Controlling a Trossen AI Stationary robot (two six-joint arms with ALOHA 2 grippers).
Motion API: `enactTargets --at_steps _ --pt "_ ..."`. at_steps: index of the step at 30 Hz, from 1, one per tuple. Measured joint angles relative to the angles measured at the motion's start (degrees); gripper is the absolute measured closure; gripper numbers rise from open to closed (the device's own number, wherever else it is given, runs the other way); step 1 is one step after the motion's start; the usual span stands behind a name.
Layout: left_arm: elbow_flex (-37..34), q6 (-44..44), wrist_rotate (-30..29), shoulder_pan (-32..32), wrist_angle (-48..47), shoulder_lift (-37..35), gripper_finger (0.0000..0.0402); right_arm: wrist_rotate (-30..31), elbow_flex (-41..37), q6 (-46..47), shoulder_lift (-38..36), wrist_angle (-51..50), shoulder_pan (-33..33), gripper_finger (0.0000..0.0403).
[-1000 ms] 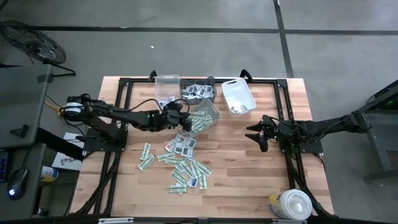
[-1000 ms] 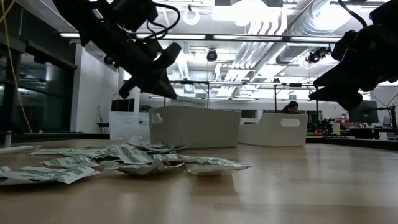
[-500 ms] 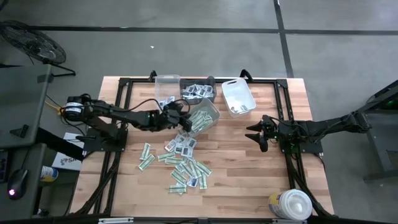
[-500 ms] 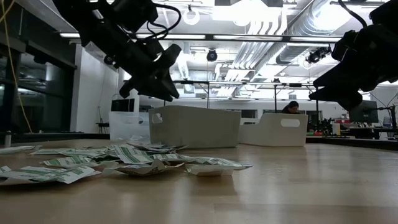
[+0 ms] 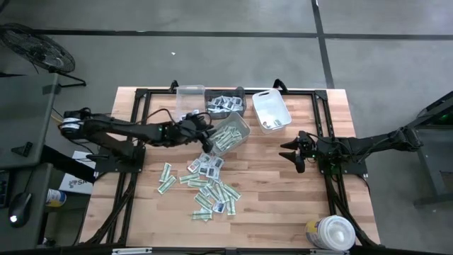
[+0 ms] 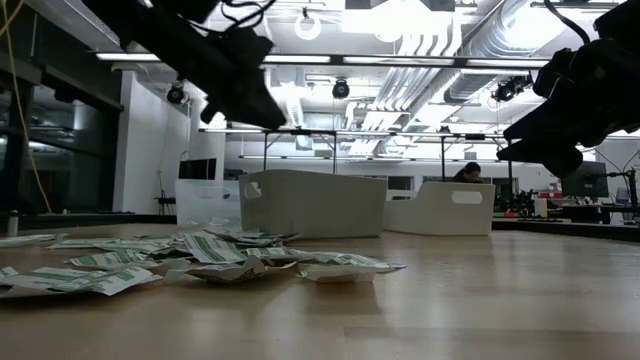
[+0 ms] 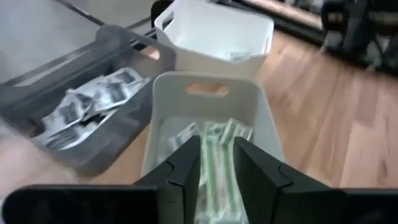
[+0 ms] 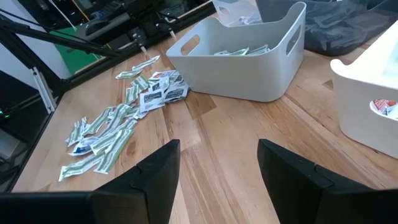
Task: Pick & Place First Aid Supplies
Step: Put the bandage pack into the gray bin
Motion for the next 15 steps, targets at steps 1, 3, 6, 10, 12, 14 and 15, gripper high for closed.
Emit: enactTargets --at_steps 1,3,6,10,12,14,15 --pt "0.0 0.7 0.3 0.0 -2.0 -1.5 0.0314 0.0 0.0 0.0 0.0 0.0 0.0 0.0195" --pt "0.0 1.5 1.0 0.0 -4.9 -4.2 0.0327 0.0 0.0 0.0 0.0 0.0 0.0 0.0195" --pt "0.0 1.5 1.8 0.0 -11.0 -8.5 0.0349 0.0 0.0 0.0 0.0 0.0 0.0 0.0195" --pt "0.0 1.5 5.0 -0.1 -19.8 -14.0 0.0384 0.0 0.0 0.0 0.0 0.0 0.0 0.0195" --pt "0.0 1.4 6.7 -0.9 -23.6 -16.2 0.0397 0.0 0.0 0.0 0.0 0.0 0.0 0.0195" --pt "0.0 1.2 7.2 -2.2 -28.0 -18.4 0.0397 0.0 0.0 0.0 0.0 0.0 0.0 0.0195" --pt "0.0 1.1 7.2 -3.2 -29.5 -19.3 0.0397 0.0 0.0 0.0 0.0 0.0 0.0 0.0195"
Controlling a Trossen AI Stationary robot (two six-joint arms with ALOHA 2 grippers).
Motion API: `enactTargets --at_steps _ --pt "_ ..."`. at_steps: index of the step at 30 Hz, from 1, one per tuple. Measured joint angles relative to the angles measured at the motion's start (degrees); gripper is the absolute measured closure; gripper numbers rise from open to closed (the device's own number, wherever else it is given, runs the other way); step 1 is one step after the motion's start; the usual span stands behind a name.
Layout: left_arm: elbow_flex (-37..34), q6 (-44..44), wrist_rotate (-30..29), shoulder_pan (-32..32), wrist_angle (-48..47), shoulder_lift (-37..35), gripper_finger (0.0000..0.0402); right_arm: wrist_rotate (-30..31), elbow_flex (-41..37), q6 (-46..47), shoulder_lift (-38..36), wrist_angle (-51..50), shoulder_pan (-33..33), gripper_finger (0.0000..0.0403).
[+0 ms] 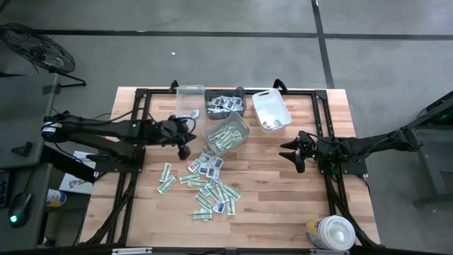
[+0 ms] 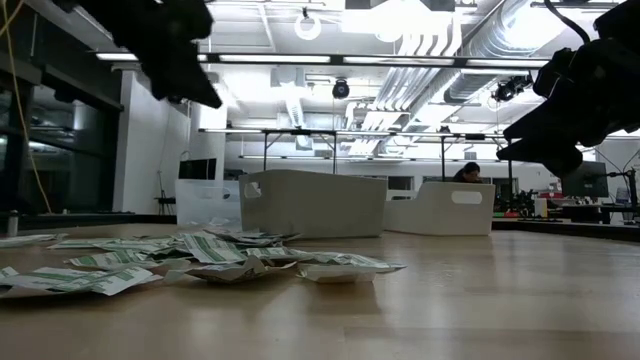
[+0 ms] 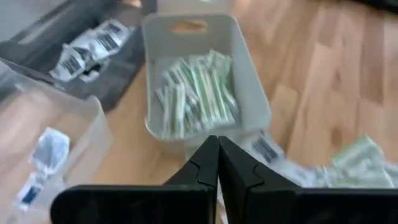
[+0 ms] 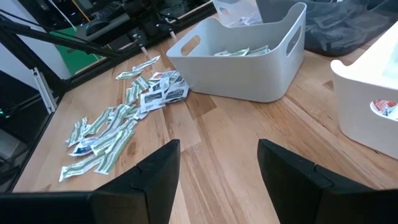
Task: Pick & Place First Aid Supplies
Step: Put the bandage pack into the gray bin
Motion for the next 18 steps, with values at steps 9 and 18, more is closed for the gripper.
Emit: enactTargets --at_steps 9,18 --pt "0.0 -11.9 -2.7 -10.2 -17.3 -5.0 0.04 0.0 0.0 0.0 0.0 0.0 0.0 0.0195" --pt "0.0 -26.2 -1.2 -18.8 -30.2 -4.2 0.0401 0.0 0.0 0.0 0.0 0.0 0.0 0.0195"
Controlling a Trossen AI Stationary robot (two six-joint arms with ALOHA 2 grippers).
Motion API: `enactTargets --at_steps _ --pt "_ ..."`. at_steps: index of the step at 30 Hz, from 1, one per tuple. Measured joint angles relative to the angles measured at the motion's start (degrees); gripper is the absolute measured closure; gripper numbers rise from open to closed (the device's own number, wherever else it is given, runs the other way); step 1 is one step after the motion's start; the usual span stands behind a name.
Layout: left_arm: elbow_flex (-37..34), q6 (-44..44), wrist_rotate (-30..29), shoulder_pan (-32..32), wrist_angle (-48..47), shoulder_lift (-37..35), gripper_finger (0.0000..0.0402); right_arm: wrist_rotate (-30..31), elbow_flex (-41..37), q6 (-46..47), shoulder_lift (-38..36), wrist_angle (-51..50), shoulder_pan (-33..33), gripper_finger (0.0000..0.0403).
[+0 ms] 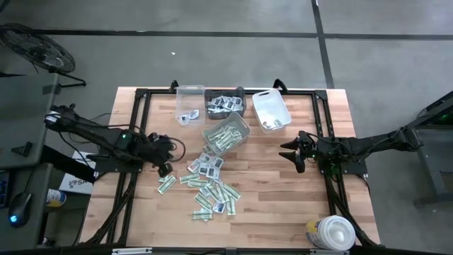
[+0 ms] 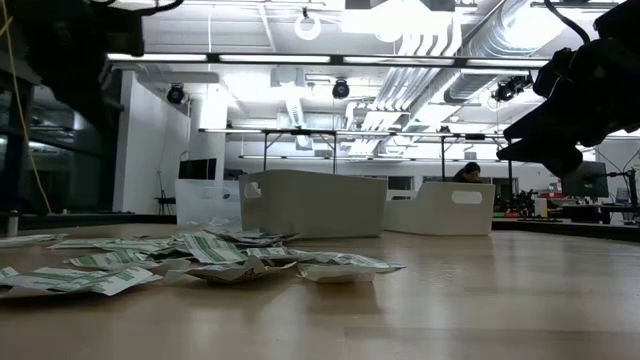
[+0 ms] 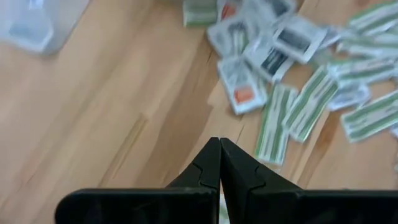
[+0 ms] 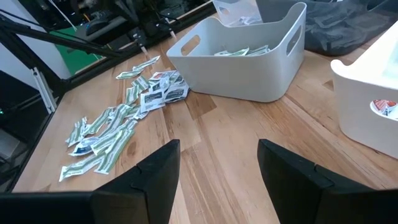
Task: Pick & Place First Aid Supplies
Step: Put the bandage pack into the gray bin
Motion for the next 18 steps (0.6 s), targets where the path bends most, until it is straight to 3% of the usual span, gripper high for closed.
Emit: enactTargets --at_steps 5,12,18 --pt "0.0 -1.7 1.8 -2.7 -3.7 2.1 0.0401 0.0 0.0 0.0 0.0 0.0 0.0 0.0195" --pt "0.0 6.9 9.4 -2.8 -5.0 7.5 0.04 0.0 0.0 0.0 0.0 0.0 0.0 0.0195" --pt "0.0 13.2 12.1 -2.8 -3.9 12.7 0.0358 0.0 0.0 0.0 0.0 0.0 0.0 0.0195"
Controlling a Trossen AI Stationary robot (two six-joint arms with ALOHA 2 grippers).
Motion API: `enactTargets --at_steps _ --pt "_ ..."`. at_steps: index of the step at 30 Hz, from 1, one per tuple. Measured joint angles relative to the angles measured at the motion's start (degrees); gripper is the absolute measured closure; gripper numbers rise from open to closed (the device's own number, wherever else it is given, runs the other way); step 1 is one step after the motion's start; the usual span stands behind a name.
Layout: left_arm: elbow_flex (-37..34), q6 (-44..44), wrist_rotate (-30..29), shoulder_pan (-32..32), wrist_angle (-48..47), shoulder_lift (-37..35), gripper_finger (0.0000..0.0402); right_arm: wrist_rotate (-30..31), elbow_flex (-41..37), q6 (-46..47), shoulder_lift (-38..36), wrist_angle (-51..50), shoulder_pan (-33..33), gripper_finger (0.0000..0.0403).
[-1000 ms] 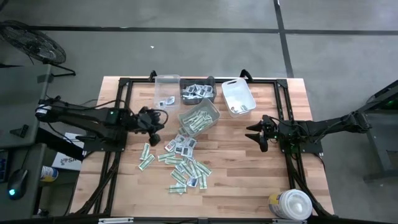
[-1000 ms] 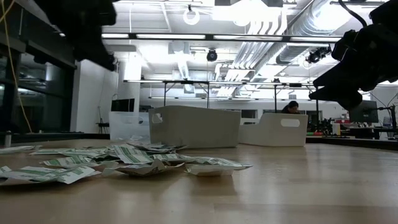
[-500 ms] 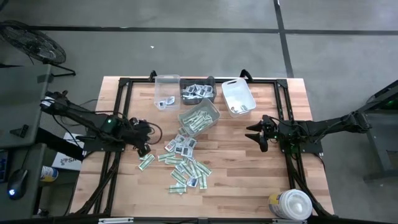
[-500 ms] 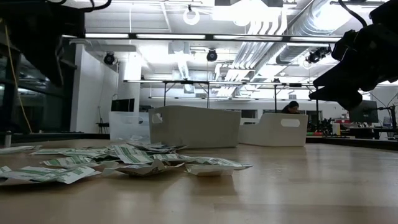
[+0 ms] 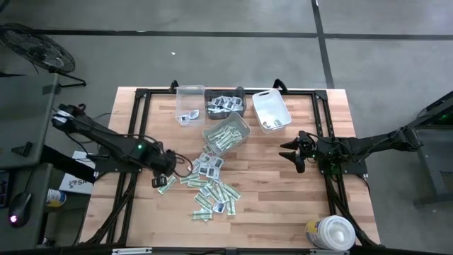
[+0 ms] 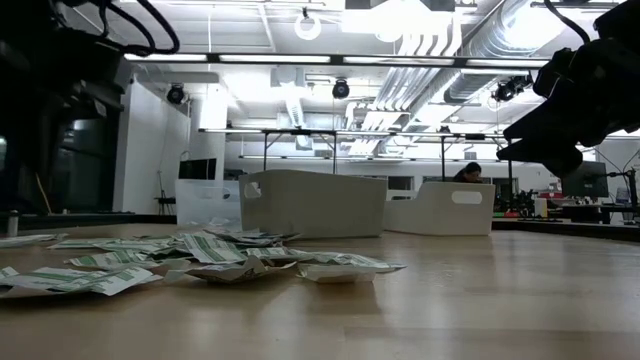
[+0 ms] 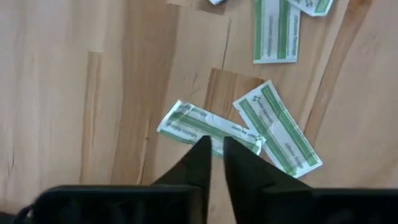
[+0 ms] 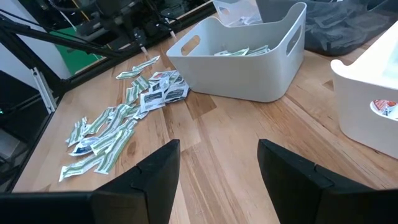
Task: Pick & Place First Aid Supplies
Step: Put the bandage pack into the gray bin
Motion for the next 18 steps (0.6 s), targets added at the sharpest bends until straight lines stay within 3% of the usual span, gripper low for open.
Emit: enactTargets --at_steps 9,18 --pt "0.0 5.3 0.1 1.8 0.4 6.6 0.0244 0.0 0.0 0.0 0.0 0.0 0.0 0.0195" --pt "0.0 19.4 3.9 12.3 0.6 10.4 0.0242 0.0 -0.1 0.0 0.0 0.0 0.0 0.0195"
